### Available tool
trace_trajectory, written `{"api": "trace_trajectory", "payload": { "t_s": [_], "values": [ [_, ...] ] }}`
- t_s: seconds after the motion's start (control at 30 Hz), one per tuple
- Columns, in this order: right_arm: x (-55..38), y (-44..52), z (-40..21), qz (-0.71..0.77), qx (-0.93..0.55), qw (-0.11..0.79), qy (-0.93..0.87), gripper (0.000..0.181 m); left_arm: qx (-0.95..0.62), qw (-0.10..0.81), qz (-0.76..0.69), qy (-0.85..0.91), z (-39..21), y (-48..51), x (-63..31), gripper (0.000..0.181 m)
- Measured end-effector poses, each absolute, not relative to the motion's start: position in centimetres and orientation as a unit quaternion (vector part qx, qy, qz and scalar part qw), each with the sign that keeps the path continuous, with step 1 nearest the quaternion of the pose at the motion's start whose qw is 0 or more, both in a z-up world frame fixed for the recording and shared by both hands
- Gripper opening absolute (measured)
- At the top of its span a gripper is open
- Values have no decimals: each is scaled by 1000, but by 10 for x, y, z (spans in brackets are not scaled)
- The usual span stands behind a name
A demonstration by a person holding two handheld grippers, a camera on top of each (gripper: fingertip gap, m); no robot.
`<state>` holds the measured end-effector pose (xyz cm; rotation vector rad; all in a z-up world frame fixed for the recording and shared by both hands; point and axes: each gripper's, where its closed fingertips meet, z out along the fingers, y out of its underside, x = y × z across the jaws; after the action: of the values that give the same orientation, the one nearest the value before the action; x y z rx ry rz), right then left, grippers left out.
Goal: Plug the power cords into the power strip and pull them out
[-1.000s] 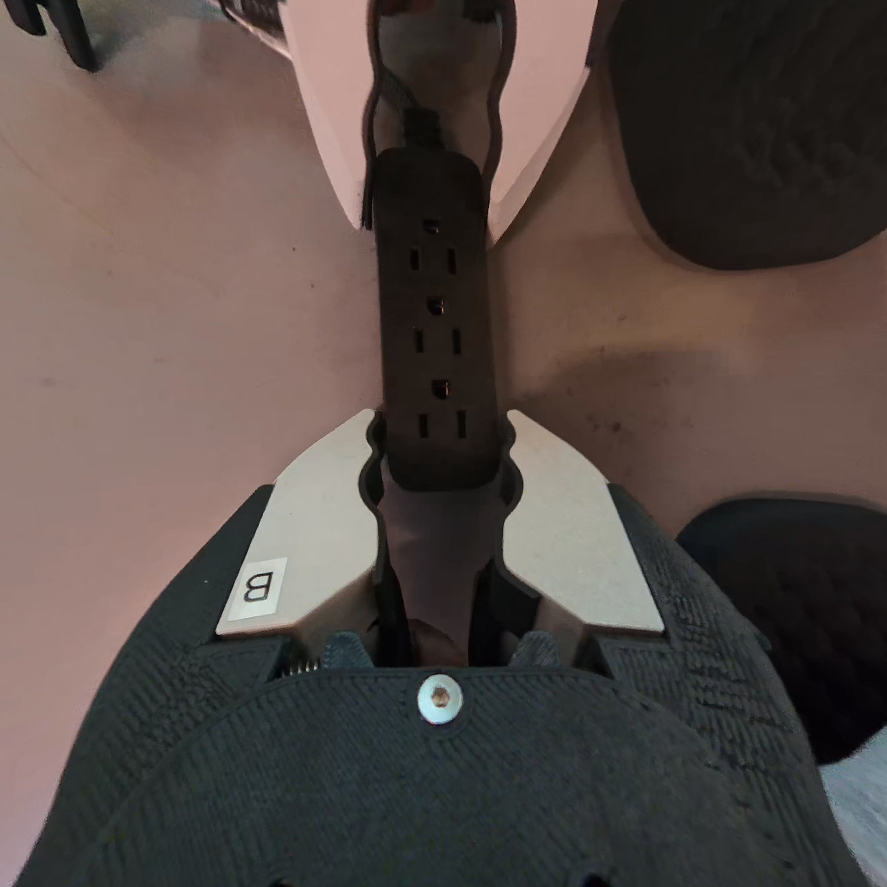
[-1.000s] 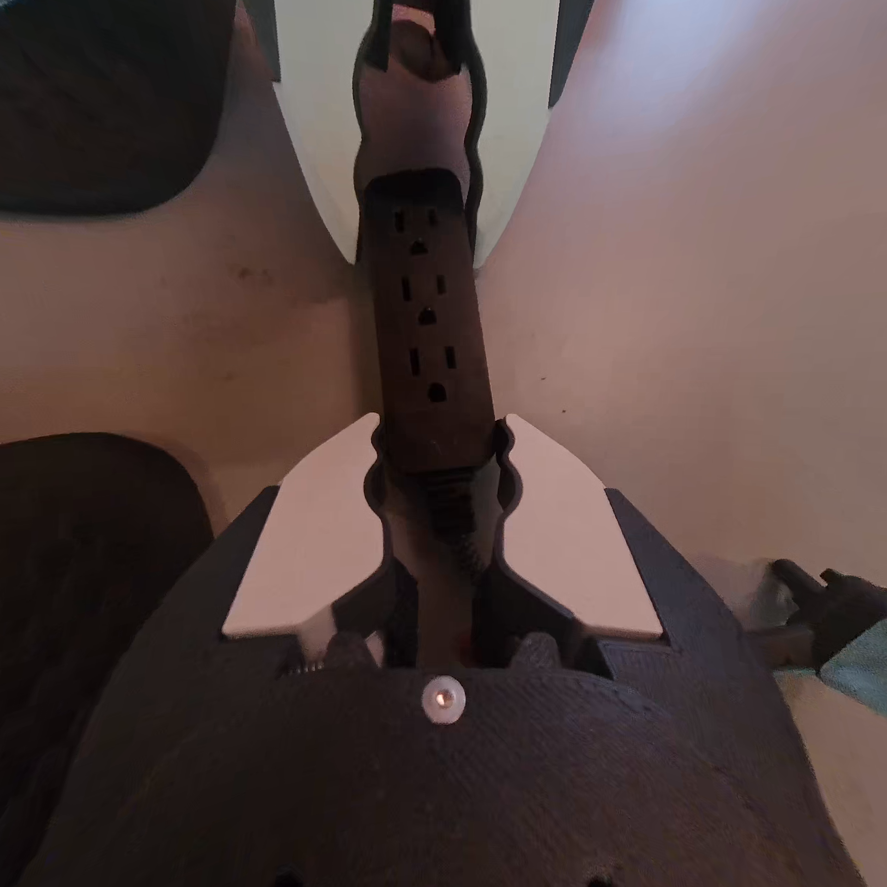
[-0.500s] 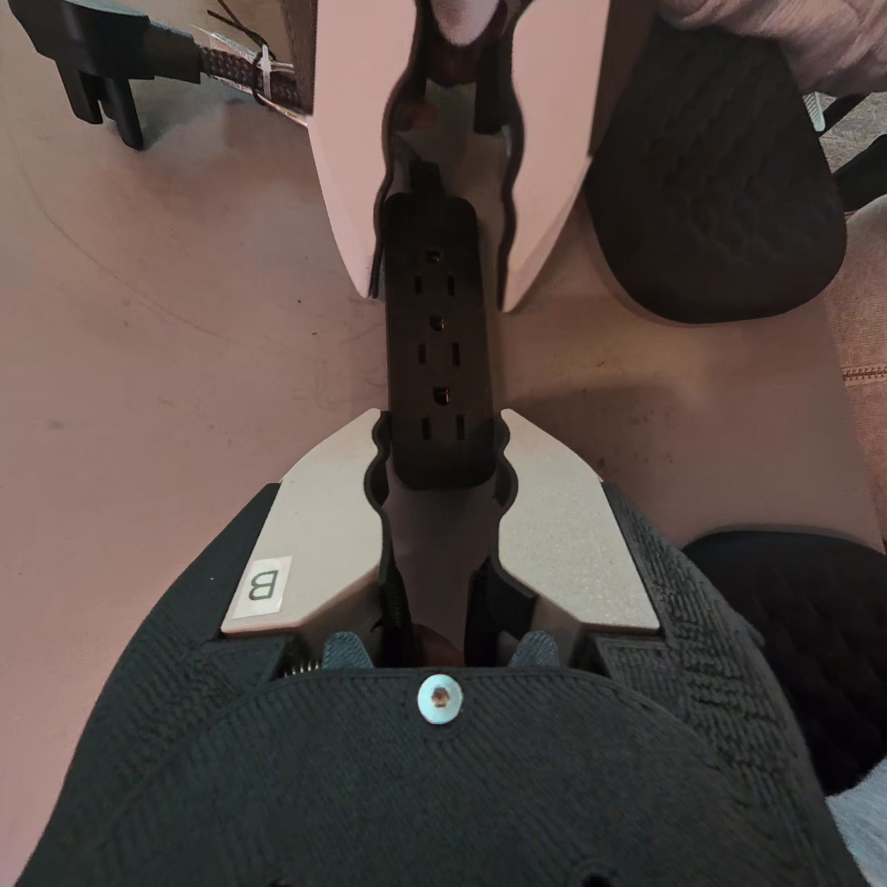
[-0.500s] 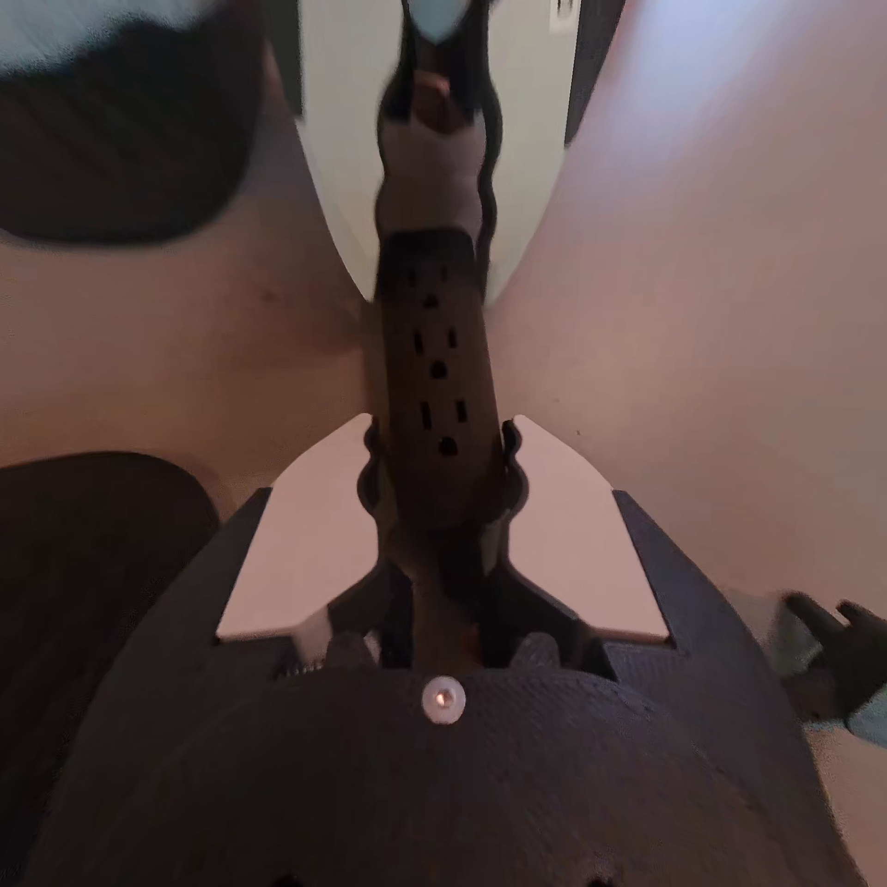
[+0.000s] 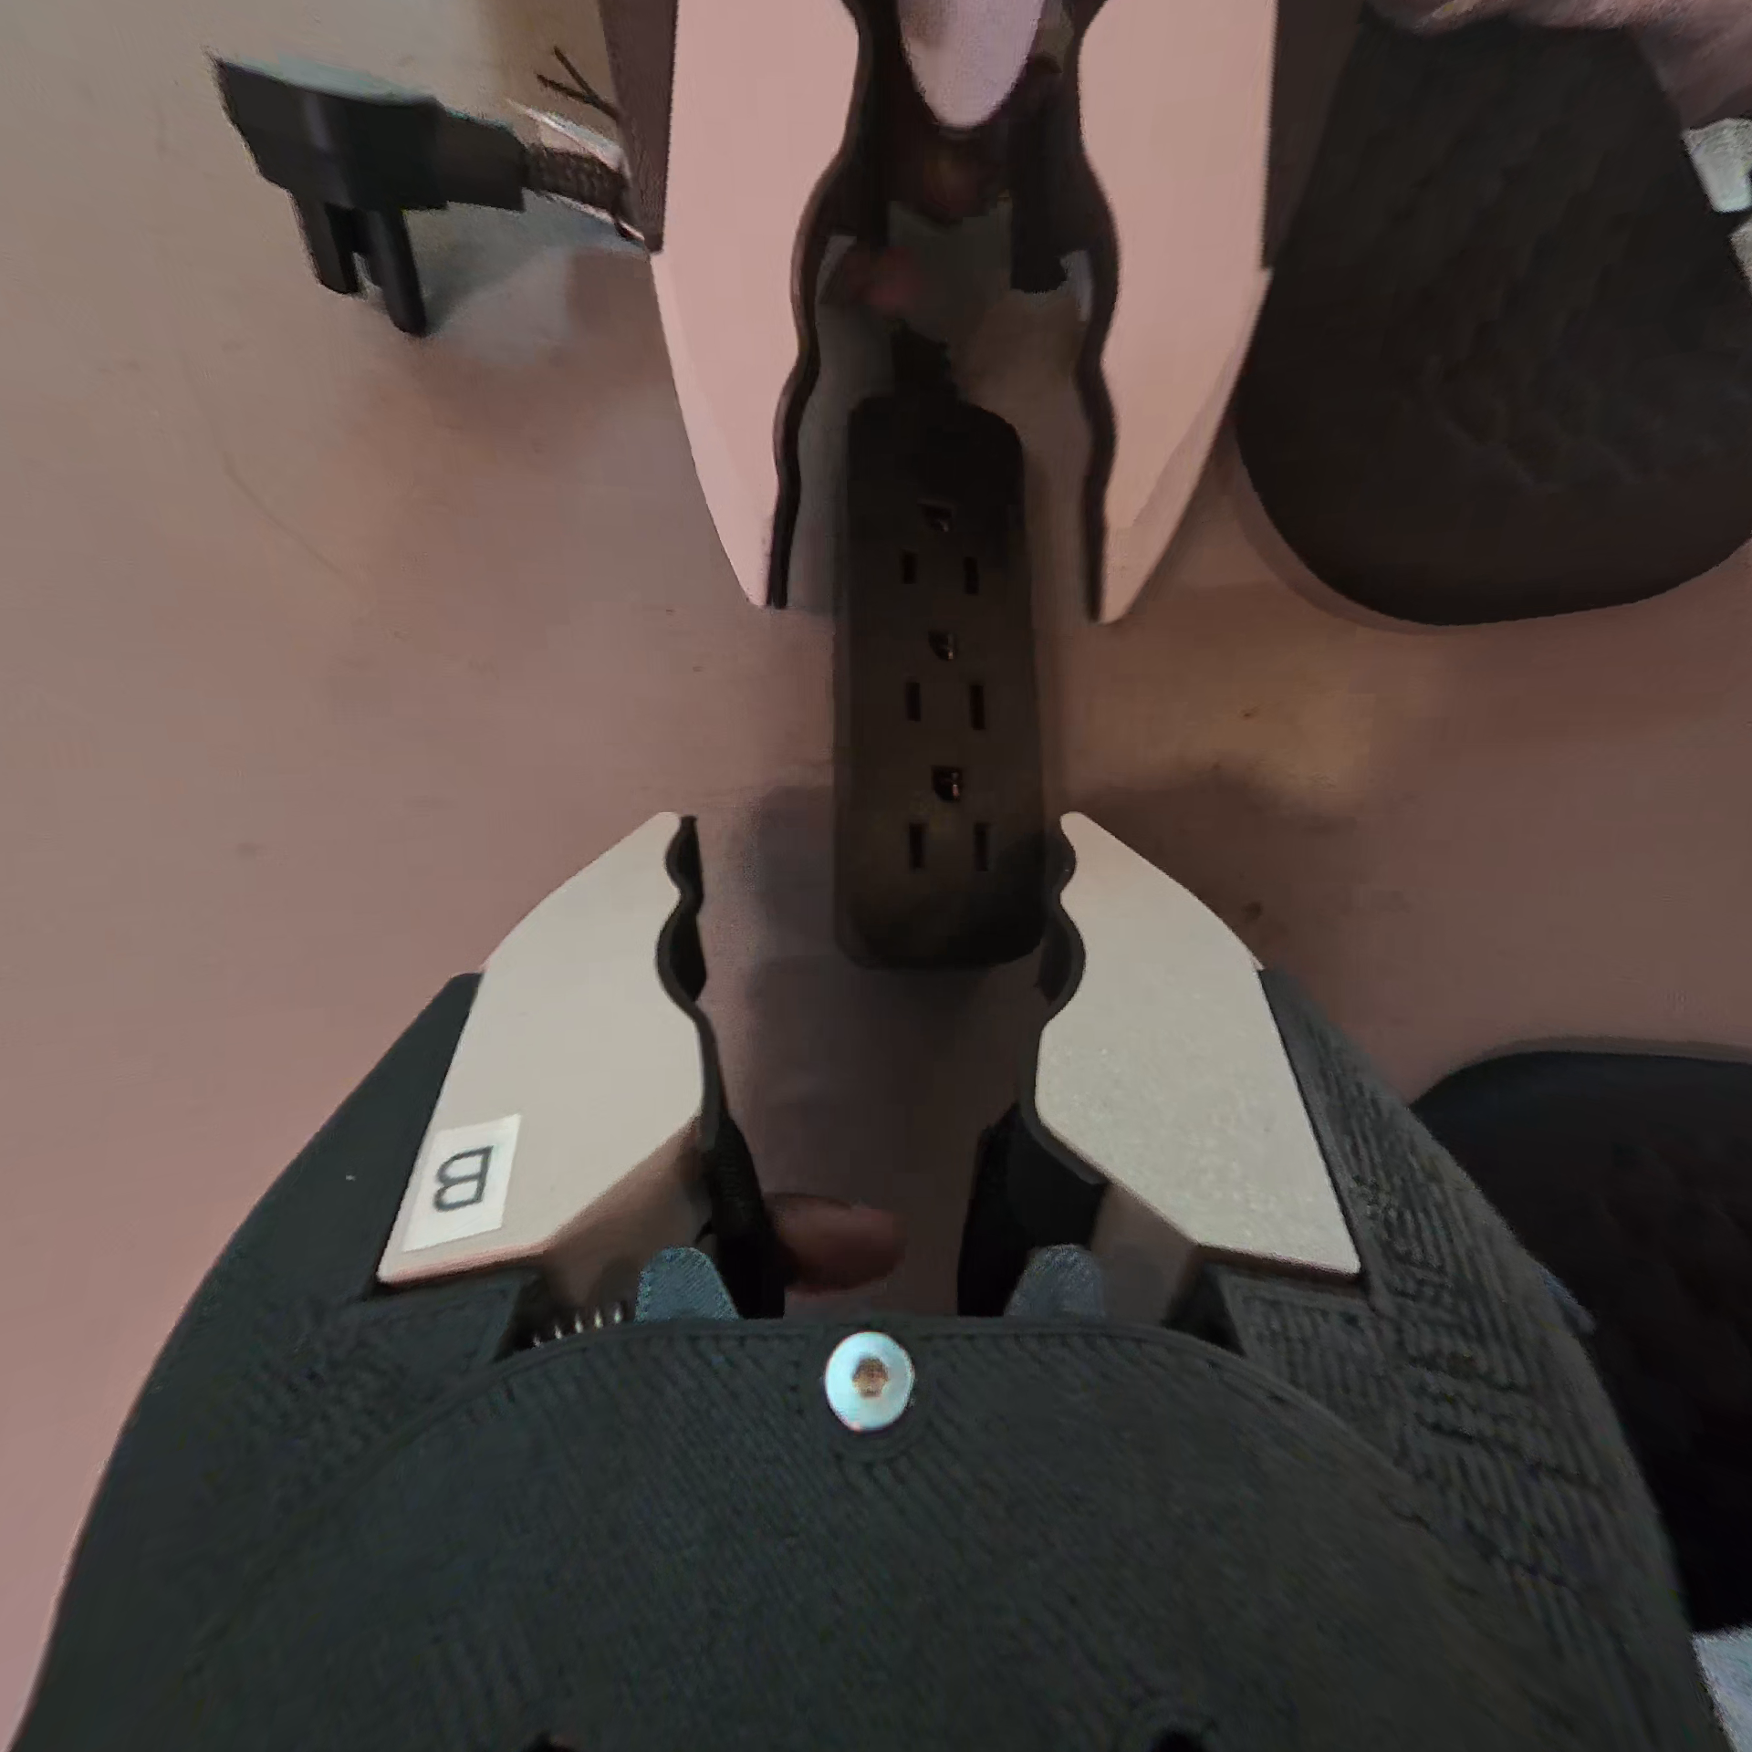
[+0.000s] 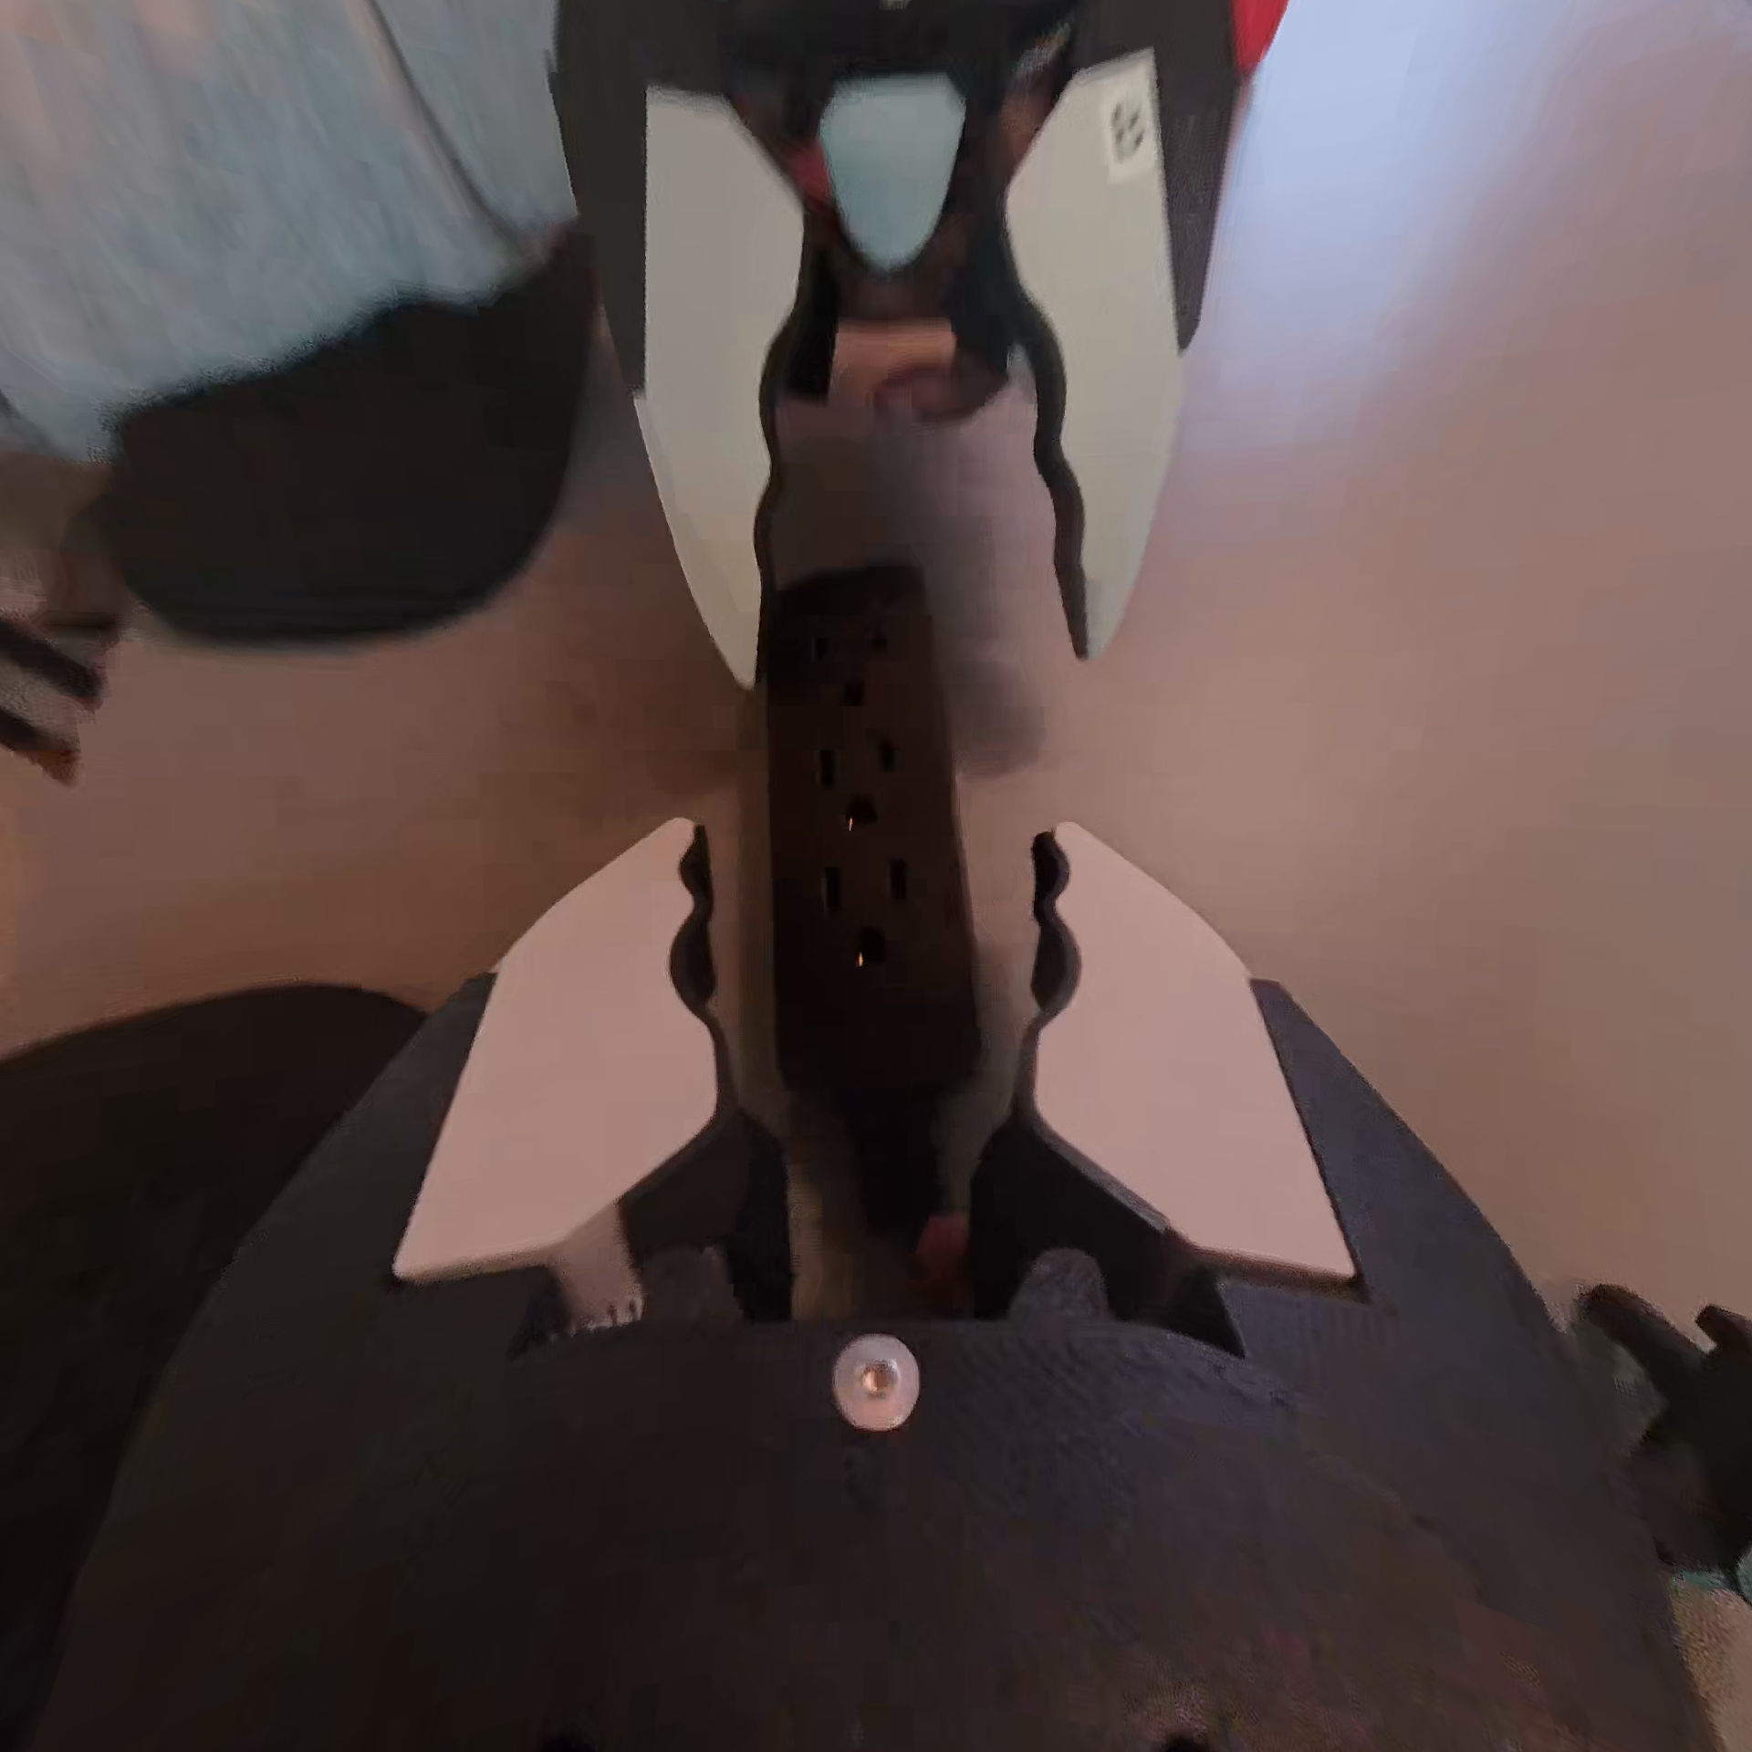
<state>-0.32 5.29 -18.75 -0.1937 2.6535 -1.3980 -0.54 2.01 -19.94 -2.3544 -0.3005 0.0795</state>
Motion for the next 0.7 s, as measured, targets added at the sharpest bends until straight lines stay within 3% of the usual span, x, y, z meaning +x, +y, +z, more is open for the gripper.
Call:
{"api": "trace_trajectory", "payload": {
  "t_s": [0.13, 0.37, 0.6, 0.7],
  "values": [
    [-12, 46, -139, -594, -34, 70, 801, 93, -892, 414, 132, -126, -170, 18, -28, 89],
    [-41, 53, -94, -724, 29, 24, 689, 144, -772, 504, 352, -163, -89, -11, -63, 91],
    [-49, 71, -55, -804, -1, -95, 587, 145, -657, 522, 513, -181, -32, -47, -70, 80],
    [-45, 77, -43, -822, -3, -94, 562, 144, -641, 515, 528, -211, 3, -59, -43, 76]
  ]
}}
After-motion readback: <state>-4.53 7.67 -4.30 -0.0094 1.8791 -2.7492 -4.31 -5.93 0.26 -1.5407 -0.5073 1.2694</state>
